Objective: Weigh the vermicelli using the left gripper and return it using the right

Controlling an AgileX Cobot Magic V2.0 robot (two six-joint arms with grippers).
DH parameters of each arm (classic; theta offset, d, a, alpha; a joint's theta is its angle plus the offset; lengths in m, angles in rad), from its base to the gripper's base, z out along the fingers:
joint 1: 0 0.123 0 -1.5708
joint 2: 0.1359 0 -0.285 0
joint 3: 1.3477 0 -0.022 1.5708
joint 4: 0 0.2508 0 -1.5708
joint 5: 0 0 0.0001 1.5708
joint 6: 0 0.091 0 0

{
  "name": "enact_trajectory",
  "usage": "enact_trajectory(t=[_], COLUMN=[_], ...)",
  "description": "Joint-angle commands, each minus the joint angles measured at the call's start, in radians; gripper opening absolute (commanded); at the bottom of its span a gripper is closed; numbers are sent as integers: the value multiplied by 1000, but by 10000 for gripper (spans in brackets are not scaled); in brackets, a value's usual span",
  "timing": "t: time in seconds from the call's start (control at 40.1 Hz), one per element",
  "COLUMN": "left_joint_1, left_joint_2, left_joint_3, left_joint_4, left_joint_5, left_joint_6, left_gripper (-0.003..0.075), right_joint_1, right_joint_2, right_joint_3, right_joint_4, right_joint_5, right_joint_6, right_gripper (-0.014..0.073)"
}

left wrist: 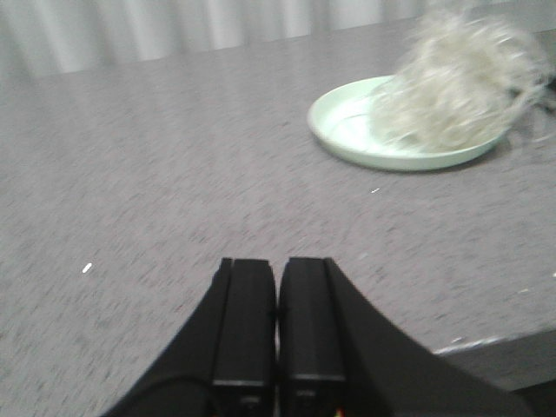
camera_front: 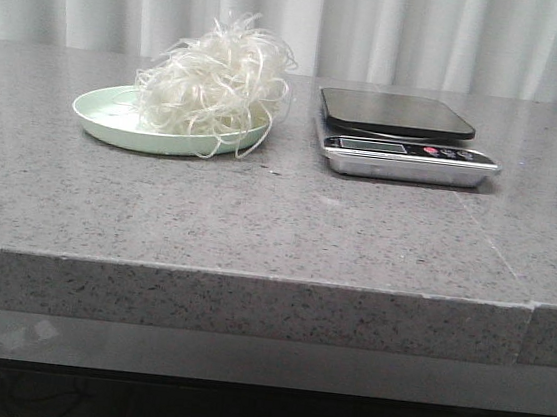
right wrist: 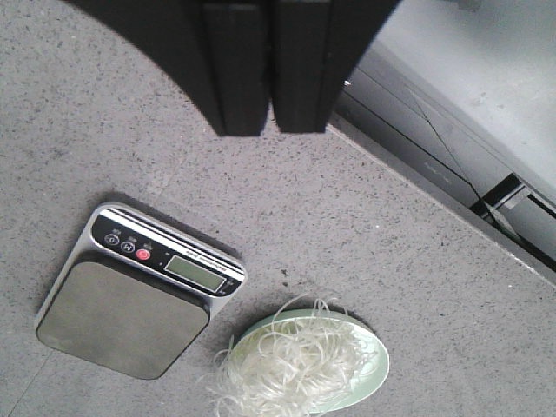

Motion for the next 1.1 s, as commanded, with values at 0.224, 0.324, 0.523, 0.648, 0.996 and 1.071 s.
enact_trajectory(t=[0.224, 0.324, 0.523, 0.648, 0.996, 1.071], left_joint_1=[131, 131, 131, 131, 131, 131], left_joint_2=[-154, -154, -154, -154, -154, -154], left_joint_3=[196, 245, 244, 244, 244, 244], left_joint_4=[-71, -71, -71, -71, -71, -71], left_joint_5=[-311, -407, -417, -417, -417, -417], left_joint_6=[1, 1, 1, 1, 1, 1], left_gripper=[155, 155, 155, 155, 155, 155], right_joint_1=[-5, -5, -5, -5, -5, -5], right_joint_2=[2, 2, 2, 2, 2, 2], right_joint_3=[-26, -26, -26, -26, -26, -26], right_joint_4=[-11, -11, -11, -11, -11, -11], right_joint_5=[-63, -63, -64, -63, -63, -63], right_joint_6=[0, 0, 0, 0, 0, 0], right_gripper=[158, 158, 158, 158, 158, 158])
